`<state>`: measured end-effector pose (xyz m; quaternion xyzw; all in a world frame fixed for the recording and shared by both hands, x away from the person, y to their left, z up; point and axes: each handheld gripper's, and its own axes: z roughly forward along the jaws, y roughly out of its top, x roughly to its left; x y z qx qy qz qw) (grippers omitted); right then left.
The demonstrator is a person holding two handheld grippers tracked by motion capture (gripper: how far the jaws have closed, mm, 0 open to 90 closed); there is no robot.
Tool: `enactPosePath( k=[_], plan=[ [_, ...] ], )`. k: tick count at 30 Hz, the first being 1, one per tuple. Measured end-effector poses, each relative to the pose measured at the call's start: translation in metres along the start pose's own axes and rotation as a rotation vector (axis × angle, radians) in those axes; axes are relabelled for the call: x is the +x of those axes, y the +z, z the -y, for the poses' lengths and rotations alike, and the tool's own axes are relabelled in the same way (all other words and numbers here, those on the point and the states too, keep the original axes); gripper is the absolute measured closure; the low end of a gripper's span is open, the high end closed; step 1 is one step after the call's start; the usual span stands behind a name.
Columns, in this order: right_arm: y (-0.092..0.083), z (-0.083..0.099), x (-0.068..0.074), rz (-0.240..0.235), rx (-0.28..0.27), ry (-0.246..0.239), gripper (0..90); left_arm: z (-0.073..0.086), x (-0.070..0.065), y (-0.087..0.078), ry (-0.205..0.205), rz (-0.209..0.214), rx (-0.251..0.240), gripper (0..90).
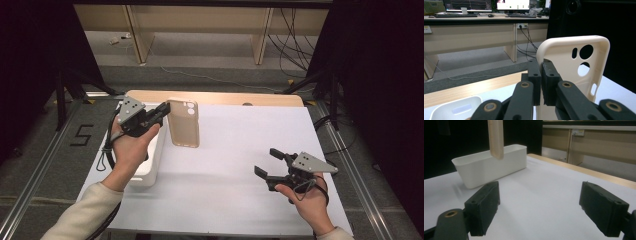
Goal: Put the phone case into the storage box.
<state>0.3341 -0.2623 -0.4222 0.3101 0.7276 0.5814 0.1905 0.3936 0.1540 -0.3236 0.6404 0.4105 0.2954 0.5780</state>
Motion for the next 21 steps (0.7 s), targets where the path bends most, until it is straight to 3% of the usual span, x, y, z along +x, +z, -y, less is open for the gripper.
enactPosePath(
  k=[8,21],
  plan=[
    [0.0028,0.0019,-0.0007,-0.008,-0.032,-0.001,18.0,-0.0012,0.0017,0.0001,0.006,-0.005,0.0,86.3],
    [0.0006,0.0023,-0.0016,0.011,-0.016,-0.01,18.0,-0.002,0.0071,-0.0013,-0.004,-0.014,-0.004,86.4]
  ],
)
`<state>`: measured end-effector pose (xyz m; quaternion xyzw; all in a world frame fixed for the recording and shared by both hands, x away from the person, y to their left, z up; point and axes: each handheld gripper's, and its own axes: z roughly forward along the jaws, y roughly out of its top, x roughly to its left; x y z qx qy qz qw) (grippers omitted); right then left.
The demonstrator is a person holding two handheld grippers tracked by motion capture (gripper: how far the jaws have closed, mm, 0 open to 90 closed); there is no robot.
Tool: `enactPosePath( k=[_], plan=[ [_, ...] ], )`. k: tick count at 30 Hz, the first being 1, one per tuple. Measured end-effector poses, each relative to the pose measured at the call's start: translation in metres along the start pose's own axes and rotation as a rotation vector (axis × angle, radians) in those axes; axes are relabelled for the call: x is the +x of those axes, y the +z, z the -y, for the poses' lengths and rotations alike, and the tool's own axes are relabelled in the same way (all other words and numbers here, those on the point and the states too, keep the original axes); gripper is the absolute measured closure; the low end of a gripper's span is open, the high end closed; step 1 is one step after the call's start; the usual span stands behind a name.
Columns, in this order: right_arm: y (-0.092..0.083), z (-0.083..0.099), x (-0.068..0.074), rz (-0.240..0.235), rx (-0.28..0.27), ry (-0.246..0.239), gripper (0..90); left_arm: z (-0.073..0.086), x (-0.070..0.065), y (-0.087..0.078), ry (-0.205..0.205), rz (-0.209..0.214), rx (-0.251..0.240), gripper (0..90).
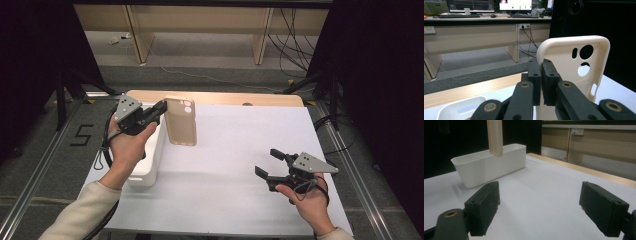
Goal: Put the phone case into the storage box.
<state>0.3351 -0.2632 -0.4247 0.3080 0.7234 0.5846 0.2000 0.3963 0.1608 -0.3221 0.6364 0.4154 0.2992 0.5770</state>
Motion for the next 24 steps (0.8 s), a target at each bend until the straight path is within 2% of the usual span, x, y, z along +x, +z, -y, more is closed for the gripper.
enactPosePath(
  k=[13,14,15,16,21,24],
  plan=[
    [-0.001,0.0,-0.001,-0.002,0.013,0.003,17.9,-0.005,0.006,-0.002,-0.005,-0.013,-0.017,86.4],
    [-0.002,0.0,-0.001,-0.003,0.031,0.006,17.9,-0.006,0.007,-0.002,-0.006,-0.013,-0.015,86.4],
    [-0.001,0.0,-0.001,-0.001,0.009,0.006,17.9,-0.006,0.007,-0.002,-0.007,-0.013,-0.014,86.4],
    [-0.002,0.0,-0.001,0.0,0.023,0.005,18.0,-0.006,0.008,-0.003,-0.008,-0.015,-0.014,86.4],
    [-0.001,0.001,-0.001,0.005,0.0,0.003,17.9,-0.006,0.01,-0.004,-0.012,-0.024,-0.012,86.4],
    [0.001,0.002,-0.001,-0.013,-0.009,0.015,17.9,-0.006,0.013,-0.004,-0.008,-0.028,-0.015,86.4]
  ],
)
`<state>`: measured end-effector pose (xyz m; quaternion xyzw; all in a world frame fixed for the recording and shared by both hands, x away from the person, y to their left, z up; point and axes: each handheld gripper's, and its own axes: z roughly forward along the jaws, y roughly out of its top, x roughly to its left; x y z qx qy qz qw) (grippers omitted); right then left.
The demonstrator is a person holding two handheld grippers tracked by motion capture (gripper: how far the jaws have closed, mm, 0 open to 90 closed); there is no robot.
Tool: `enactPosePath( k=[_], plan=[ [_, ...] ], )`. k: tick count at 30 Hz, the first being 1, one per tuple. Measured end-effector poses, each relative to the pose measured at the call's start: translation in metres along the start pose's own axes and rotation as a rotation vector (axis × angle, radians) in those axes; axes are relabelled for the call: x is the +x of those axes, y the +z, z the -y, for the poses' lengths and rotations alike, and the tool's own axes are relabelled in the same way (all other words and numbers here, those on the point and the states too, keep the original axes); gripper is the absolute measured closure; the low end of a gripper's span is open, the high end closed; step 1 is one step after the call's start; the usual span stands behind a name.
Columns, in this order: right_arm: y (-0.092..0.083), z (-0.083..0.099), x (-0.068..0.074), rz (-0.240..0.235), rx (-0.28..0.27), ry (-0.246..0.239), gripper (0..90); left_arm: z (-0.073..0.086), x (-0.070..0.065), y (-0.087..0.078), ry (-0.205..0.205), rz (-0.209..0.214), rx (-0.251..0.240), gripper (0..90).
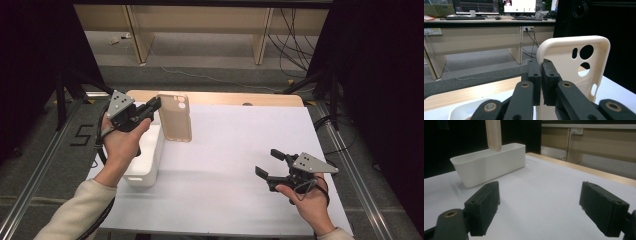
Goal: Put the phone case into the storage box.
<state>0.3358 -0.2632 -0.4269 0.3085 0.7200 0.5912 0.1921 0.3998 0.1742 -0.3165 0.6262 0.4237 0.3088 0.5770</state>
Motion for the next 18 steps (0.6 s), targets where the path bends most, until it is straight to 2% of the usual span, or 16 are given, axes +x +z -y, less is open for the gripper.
enactPosePath(
  k=[3,4,18],
  plan=[
    [0.0,0.0,0.0,0.001,0.0,0.001,17.9,-0.001,0.001,-0.001,-0.008,0.007,-0.003,86.4],
    [0.0,0.0,0.0,0.001,0.0,0.0,17.9,-0.001,0.002,-0.002,-0.014,-0.016,0.006,86.4],
    [0.0,0.0,0.0,0.002,-0.001,-0.001,17.8,-0.003,0.012,-0.003,-0.023,-0.031,-0.001,86.5]
  ],
)
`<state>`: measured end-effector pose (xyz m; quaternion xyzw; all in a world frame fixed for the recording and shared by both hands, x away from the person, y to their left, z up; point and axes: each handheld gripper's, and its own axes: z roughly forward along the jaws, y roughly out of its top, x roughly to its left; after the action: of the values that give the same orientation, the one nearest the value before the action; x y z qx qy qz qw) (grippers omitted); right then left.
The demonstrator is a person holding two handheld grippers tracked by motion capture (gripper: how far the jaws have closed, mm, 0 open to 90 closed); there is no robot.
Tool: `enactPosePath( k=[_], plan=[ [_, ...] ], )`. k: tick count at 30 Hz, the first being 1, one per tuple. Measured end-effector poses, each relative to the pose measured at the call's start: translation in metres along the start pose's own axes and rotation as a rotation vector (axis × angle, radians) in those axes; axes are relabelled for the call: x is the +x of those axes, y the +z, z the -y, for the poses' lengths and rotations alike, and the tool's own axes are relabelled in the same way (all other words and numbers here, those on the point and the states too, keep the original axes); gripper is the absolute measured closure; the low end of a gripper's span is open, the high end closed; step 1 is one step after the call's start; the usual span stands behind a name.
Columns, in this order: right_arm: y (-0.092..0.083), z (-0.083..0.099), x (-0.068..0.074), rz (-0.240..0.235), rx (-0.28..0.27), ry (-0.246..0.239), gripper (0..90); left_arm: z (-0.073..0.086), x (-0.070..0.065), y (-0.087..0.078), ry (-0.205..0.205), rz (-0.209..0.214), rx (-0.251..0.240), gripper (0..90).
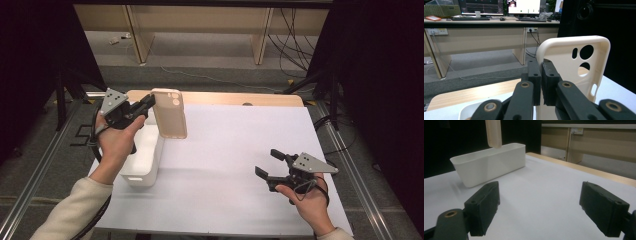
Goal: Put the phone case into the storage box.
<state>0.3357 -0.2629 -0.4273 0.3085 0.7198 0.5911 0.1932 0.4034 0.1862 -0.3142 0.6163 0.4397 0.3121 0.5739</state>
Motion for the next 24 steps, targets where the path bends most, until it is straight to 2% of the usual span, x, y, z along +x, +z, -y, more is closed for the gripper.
enactPosePath(
  k=[24],
  plan=[
    [-0.002,0.0,0.0,0.01,0.019,-0.004,17.6,-0.007,0.014,-0.001,-0.003,-0.028,-0.011,86.4]
  ],
)
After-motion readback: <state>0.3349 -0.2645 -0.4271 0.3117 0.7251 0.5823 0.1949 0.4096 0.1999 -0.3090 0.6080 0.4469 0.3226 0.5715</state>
